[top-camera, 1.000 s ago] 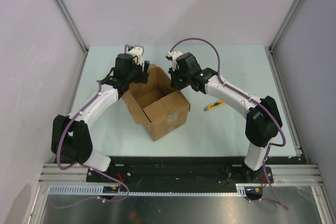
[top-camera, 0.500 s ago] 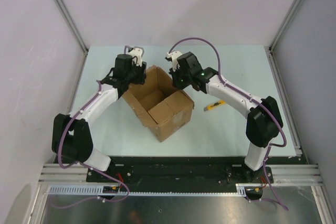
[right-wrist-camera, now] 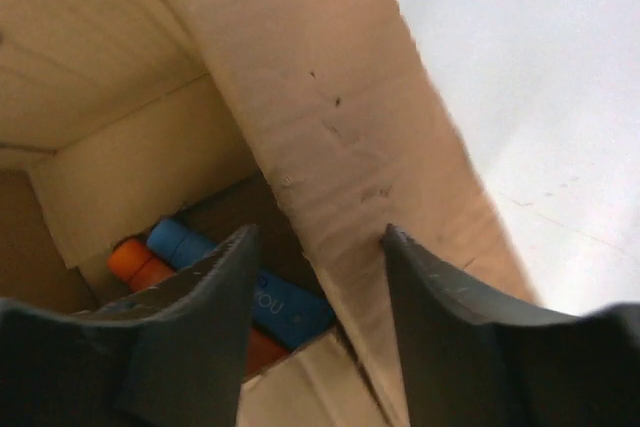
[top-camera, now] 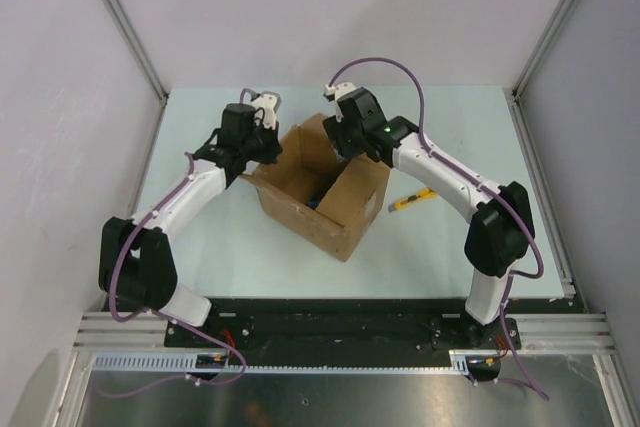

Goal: Unpack the express box

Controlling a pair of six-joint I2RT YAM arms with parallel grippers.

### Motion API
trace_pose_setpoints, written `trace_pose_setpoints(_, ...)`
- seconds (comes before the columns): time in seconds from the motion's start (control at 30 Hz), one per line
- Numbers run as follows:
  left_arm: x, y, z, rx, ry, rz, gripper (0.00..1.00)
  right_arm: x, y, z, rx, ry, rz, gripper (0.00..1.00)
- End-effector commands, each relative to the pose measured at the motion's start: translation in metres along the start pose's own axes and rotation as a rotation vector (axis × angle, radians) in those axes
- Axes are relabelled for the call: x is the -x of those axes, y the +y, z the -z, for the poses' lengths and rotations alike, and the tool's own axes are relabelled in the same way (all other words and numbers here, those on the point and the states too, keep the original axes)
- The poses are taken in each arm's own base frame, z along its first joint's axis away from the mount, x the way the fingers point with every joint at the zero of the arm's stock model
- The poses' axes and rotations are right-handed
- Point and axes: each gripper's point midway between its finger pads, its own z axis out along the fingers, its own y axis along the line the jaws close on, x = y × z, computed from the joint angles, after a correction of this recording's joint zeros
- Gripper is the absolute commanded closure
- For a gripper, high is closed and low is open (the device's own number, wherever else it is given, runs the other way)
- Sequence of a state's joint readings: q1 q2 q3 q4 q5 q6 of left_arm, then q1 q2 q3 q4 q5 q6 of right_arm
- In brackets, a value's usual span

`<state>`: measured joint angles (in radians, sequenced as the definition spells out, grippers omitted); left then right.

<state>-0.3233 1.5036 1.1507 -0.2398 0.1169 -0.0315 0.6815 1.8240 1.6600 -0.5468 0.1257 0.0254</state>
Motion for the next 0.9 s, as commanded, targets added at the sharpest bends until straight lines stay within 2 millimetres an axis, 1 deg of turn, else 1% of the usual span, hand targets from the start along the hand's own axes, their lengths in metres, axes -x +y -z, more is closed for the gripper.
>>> trace_pose_setpoints(0.0, -0.019, -0.003, 0.006, 0.035, 0.080, 0.128, 1.00, 0.048, -0.014, 0.044, -0.137, -0.121, -0.074, 0.41)
trace_pose_setpoints(0.1, -0.021, -0.007, 0.008, 0.050, 0.080, 0.162, 1.00, 0.065, -0.008, 0.059, -0.167, -0.169, -0.085, 0.43)
trace_pose_setpoints(0.17, -0.023, -0.012, 0.008, 0.060, 0.083, 0.188, 1.00, 0.066, 0.005, 0.059, -0.134, -0.164, -0.071, 0.51)
trace_pose_setpoints(0.2, -0.022, -0.012, 0.009, 0.072, 0.079, 0.197, 1.00, 0.060, 0.012, 0.057, -0.116, -0.138, -0.063, 0.55)
trace_pose_setpoints(0.23, -0.022, -0.014, 0.009, 0.080, 0.078, 0.202, 1.00, 0.064, 0.023, 0.060, -0.078, -0.136, -0.062, 0.65)
trace_pose_setpoints(0.27, -0.021, -0.010, 0.010, 0.119, 0.072, 0.224, 1.00, 0.044, 0.028, 0.050, -0.073, -0.048, -0.047, 0.70)
trace_pose_setpoints(0.3, -0.020, -0.010, 0.011, 0.127, 0.068, 0.232, 1.00, 0.039, 0.033, 0.048, -0.065, -0.014, -0.060, 0.75)
trace_pose_setpoints(0.33, -0.019, -0.010, 0.013, 0.136, 0.064, 0.244, 1.00, 0.040, 0.036, 0.050, -0.063, 0.004, -0.068, 0.85)
trace_pose_setpoints(0.37, -0.018, -0.009, 0.014, 0.150, 0.059, 0.260, 1.00, 0.018, 0.040, 0.041, -0.076, 0.092, -0.047, 0.89)
trace_pose_setpoints(0.43, -0.018, -0.010, 0.016, 0.152, 0.054, 0.268, 1.00, 0.005, 0.043, 0.035, -0.081, 0.142, -0.055, 0.95)
trace_pose_setpoints(0.5, -0.022, -0.013, 0.017, 0.147, 0.061, 0.271, 1.00, -0.008, 0.048, 0.027, -0.066, 0.185, -0.058, 0.98)
trace_pose_setpoints(0.57, -0.024, -0.014, 0.019, 0.140, 0.064, 0.255, 1.00, -0.014, 0.052, 0.021, -0.054, 0.207, -0.063, 0.99)
trace_pose_setpoints(0.6, -0.028, -0.014, 0.018, 0.148, 0.070, 0.249, 1.00, -0.021, 0.053, 0.012, -0.058, 0.229, -0.061, 0.99)
trace_pose_setpoints(0.67, -0.030, -0.014, 0.019, 0.150, 0.072, 0.240, 1.00, -0.025, 0.052, 0.006, -0.075, 0.249, -0.067, 1.00)
trace_pose_setpoints(0.73, -0.032, -0.010, 0.020, 0.165, 0.073, 0.238, 1.00, -0.035, 0.052, -0.005, -0.087, 0.281, -0.059, 0.99)
trace_pose_setpoints(0.8, -0.033, -0.010, 0.021, 0.168, 0.073, 0.237, 1.00, -0.042, 0.051, -0.008, -0.105, 0.311, -0.047, 0.99)
trace_pose_setpoints(0.83, -0.033, -0.010, 0.021, 0.170, 0.072, 0.238, 1.00, -0.048, 0.048, -0.013, -0.130, 0.330, -0.035, 0.99)
trace_pose_setpoints(0.87, -0.032, -0.009, 0.023, 0.172, 0.067, 0.238, 1.00, -0.055, 0.045, -0.011, -0.150, 0.356, -0.023, 0.98)
